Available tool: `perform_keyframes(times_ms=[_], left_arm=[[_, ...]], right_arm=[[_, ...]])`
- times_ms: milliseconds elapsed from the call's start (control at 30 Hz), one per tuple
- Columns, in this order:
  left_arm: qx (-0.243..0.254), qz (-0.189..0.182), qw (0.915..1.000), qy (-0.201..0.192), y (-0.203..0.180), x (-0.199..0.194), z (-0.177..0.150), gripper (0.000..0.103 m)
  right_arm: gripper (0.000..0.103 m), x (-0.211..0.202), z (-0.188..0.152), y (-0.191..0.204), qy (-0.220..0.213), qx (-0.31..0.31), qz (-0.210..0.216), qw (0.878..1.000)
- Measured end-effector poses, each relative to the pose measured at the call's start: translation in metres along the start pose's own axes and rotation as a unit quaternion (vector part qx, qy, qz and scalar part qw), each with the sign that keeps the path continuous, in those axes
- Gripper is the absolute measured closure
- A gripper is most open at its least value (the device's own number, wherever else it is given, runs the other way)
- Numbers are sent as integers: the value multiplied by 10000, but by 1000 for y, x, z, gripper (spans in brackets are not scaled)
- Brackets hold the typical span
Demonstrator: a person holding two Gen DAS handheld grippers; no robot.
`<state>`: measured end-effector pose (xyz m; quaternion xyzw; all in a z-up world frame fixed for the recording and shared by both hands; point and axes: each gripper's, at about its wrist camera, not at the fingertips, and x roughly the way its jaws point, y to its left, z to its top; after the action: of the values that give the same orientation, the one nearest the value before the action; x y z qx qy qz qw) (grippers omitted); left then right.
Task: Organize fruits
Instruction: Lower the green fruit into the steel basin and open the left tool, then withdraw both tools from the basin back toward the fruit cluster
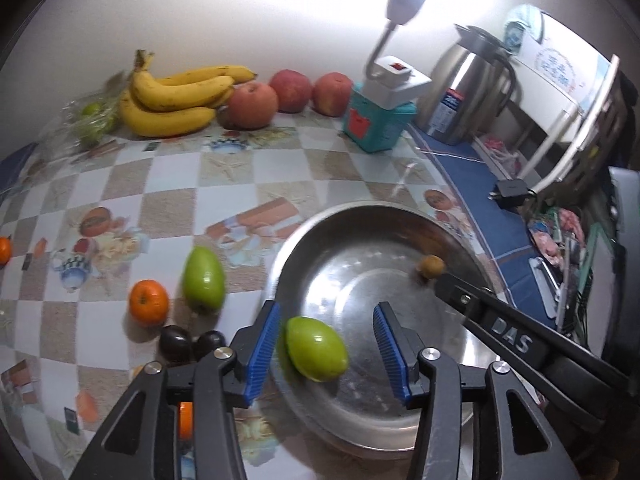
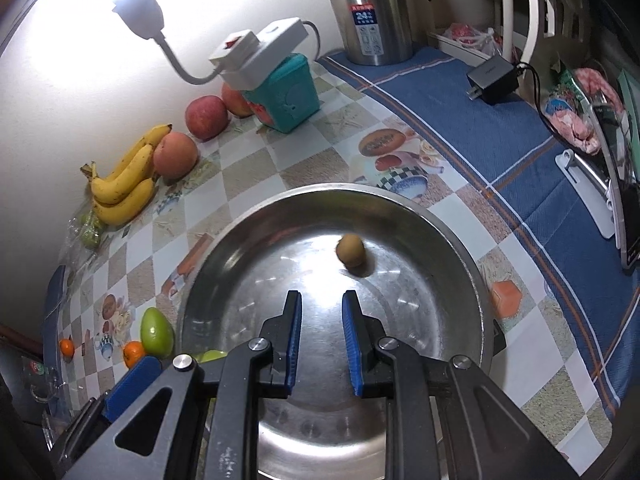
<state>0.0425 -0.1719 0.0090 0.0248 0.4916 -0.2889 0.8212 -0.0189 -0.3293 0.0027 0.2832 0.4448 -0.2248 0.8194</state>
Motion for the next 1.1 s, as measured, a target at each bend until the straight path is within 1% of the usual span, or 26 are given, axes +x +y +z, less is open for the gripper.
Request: perform_keyframes(times_ms=[333, 467, 567, 633, 733, 800, 967, 1033, 1100], left_arm=[[-450, 571, 9972, 186, 28, -9, 1, 38], [-780, 783, 9928, 456, 45, -7, -4, 37], [-1010, 941, 9889, 548, 60, -11, -7, 37], [-1203, 950, 9865, 579, 70, -15, -9, 36], [-1365, 936, 9844, 602, 79, -20, -12, 34], [-1408, 937, 9836, 626, 81, -21, -12, 32], [-1517, 871, 9823, 665, 84, -23, -14, 30], [-1550, 905, 9813, 695, 85, -22, -14, 26], [-1596, 928, 9801, 735, 87, -22, -15, 17]], right_arm=[[81, -9, -7, 13, 118, -200, -11, 9997], [82, -11, -13, 18, 210, -260, 6, 9994], [82, -12, -17, 23, 257, -326, 11, 9991], [82, -12, -19, 27, 281, -386, 44, 9988], [82, -13, -22, 34, 295, -501, 58, 9983], [82, -12, -24, 38, 315, -559, 57, 9979], [82, -12, -28, 44, 357, -667, 85, 9971], [82, -12, -29, 45, 370, -689, 84, 9969], [82, -11, -29, 46, 381, -704, 62, 9968]])
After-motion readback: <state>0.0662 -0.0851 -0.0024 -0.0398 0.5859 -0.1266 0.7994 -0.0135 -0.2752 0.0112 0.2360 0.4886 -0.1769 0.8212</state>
